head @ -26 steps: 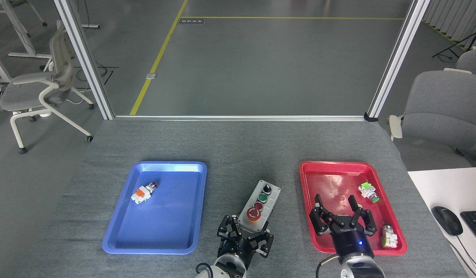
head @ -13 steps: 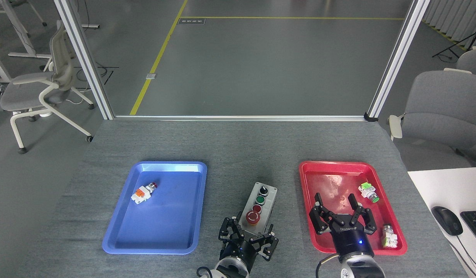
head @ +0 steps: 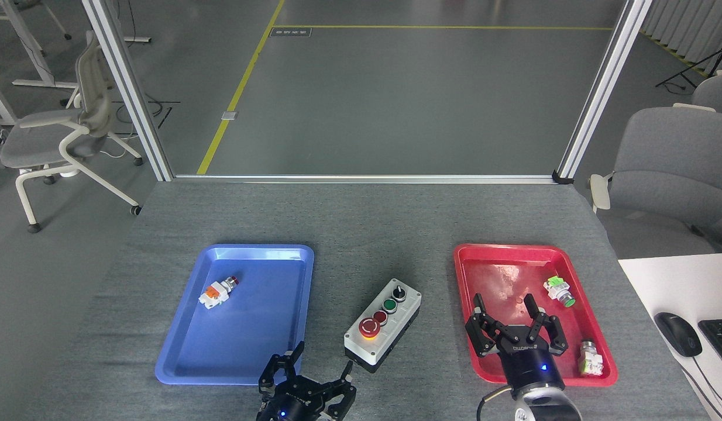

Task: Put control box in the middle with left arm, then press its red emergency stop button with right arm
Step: 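Set the box down, open the left gripper and withdraw it, then move the right gripper over the red emergency stop button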

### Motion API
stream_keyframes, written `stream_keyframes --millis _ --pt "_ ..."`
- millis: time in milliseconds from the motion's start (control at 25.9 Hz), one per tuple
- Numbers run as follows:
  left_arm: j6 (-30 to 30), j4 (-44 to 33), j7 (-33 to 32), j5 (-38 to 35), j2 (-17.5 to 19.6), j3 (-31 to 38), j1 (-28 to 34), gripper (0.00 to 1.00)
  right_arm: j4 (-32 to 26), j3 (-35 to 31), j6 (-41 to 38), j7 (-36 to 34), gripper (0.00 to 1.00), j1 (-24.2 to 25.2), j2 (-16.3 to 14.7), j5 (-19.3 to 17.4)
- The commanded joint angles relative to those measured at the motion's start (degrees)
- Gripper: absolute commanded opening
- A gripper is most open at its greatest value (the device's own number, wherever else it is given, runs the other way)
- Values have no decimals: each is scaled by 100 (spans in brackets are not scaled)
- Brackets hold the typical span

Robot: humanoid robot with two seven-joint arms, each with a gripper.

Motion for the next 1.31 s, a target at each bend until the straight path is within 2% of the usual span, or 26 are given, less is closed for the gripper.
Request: stream_keyframes --millis 0,116,270,386,502,695,1004,1158,1274 --pt "-500 -885 5 1 428 831 697 99 -3 23 2 33 98 6 5 7" --pt "-1054 -1360 5 1 471 1842 1110 99 -3 49 -7 41 98 15 23 16" --pt "-1660 -1342 5 44 375 3177 1110 99 -12 252 2 261 98 -11 76 34" --pt "-1854 -1114 5 334 322 3731 811 99 -29 418 -16 358 98 -38 190 42" --pt "-1889 -516 5 598 348 3854 284 99 -56 515 10 367 96 -46 243 113" --pt "-1880 512 102 642 375 4013 -340 99 -56 867 10 367 74 -64 251 227" --pt "-1810 855 111 651 296 4118 -622 99 15 1473 54 367 26 -257 410 534" --pt "-1810 873 93 668 261 4127 -622 99 146 1763 54 534 10 -372 524 631" --pt "-1810 864 32 651 243 4127 -630 99 252 1895 54 560 3 -442 568 833"
